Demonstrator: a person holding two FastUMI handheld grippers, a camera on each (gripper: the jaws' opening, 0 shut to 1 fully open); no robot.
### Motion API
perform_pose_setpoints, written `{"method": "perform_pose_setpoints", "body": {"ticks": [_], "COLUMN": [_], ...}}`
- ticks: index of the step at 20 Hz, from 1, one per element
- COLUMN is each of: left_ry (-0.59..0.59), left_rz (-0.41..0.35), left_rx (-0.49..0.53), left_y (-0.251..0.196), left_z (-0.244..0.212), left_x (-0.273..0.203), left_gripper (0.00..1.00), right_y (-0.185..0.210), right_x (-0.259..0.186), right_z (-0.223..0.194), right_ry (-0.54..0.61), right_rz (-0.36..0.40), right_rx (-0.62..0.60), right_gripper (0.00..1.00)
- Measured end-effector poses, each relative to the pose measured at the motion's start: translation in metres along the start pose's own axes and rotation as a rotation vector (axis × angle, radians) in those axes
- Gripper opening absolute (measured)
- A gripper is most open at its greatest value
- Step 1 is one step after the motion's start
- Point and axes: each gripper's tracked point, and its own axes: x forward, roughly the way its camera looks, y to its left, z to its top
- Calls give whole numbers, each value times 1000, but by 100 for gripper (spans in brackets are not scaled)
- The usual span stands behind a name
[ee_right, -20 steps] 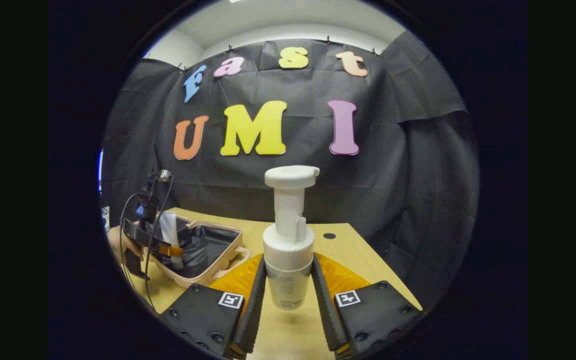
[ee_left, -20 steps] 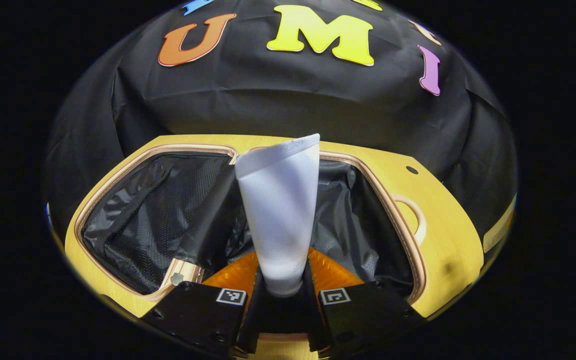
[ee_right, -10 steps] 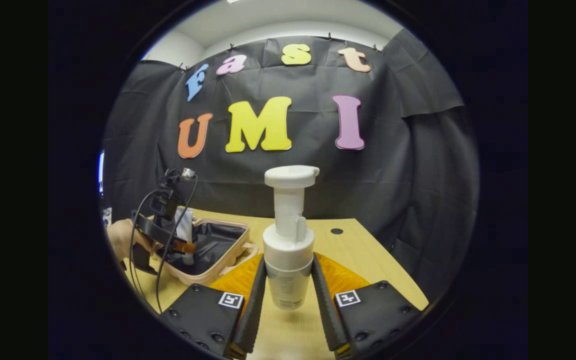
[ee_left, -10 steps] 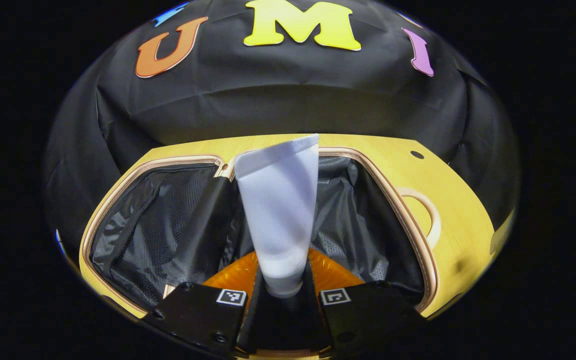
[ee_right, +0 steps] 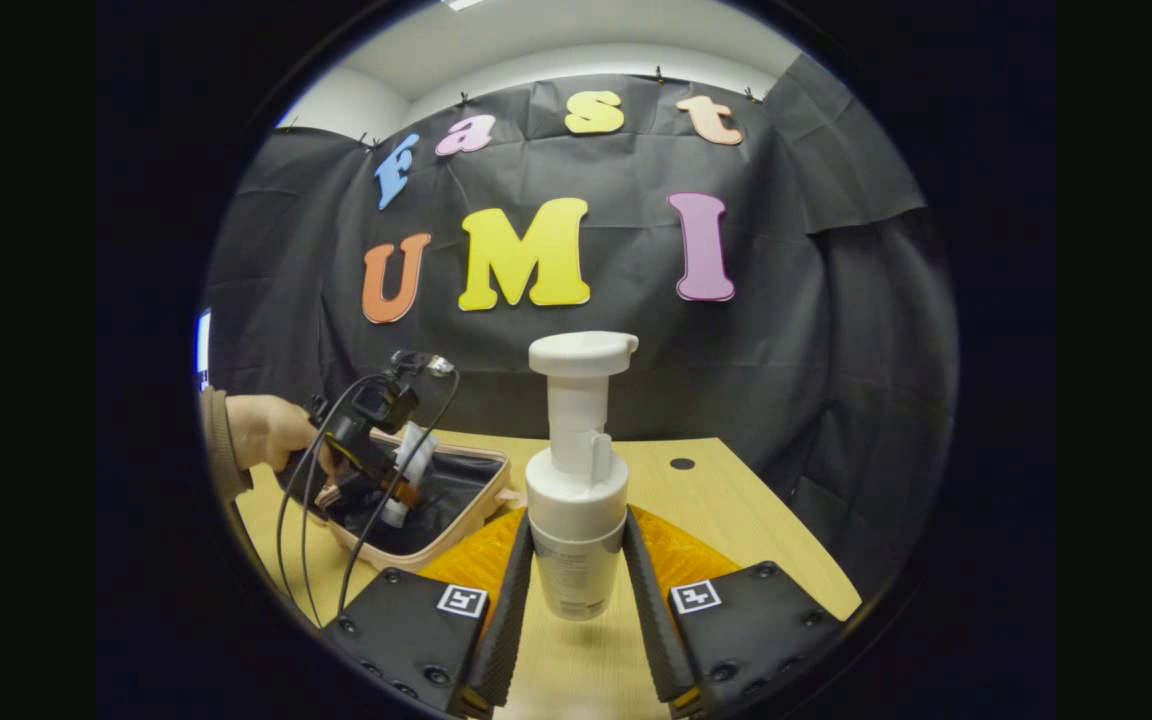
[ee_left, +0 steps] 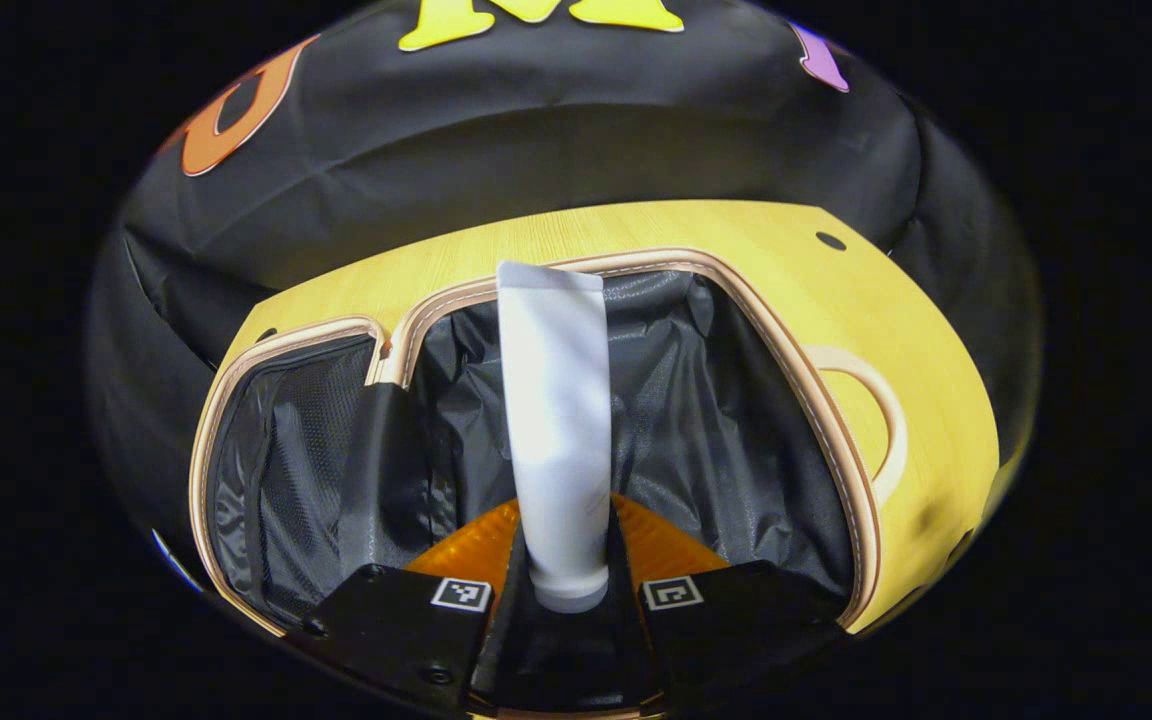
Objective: First open the suitcase, pack the skin care products into it, and then close the suitcase.
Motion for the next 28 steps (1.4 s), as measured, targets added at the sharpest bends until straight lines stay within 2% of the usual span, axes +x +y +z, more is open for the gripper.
{"method": "perform_pose_setpoints", "body": {"ticks": [2,3,4,5,6,8,9,10,11,12,15,18,19,23,28], "left_ry": [57,40,-5,-16,-7,-12,-39,-62,-77,-99,-198,-345,-397,-571,-759], "left_rz": [-2,-1,3,7,5,-2,13,19,14,-3,-28,-77,-73,-66,-51], "left_rx": [-30,-54,-71,-89,-95,-116,-127,-128,-134,-140,-174,-204,-203,-224,-278], "left_y": [-3,-1,1,3,4,5,10,16,18,17,21,26,31,56,96], "left_z": [-17,-15,-6,-5,-9,-10,-6,-4,-2,0,13,27,29,23,-9], "left_x": [13,12,16,13,12,12,9,6,3,-1,-27,-65,-80,-132,-185], "left_gripper": [41,44,38,51,44,46,56,51,67,73,80,86,92,94,94], "right_y": [2,3,3,4,7,16,22,30,40,51,84,116,126,170,218], "right_x": [0,0,0,1,3,7,10,12,15,19,37,58,65,95,121], "right_z": [-1,-2,-3,-4,-6,-6,-5,-2,1,4,11,11,9,-8,-49], "right_ry": [2,6,9,15,22,36,39,43,47,52,77,112,126,203,363], "right_rz": [5,7,7,5,9,17,22,29,38,51,83,107,109,133,167], "right_rx": [-1,-3,-3,-1,0,4,5,3,2,-1,-5,-2,-2,-24,6], "right_gripper": [49,49,49,49,49,49,49,49,49,49,48,49,49,49,50]}}
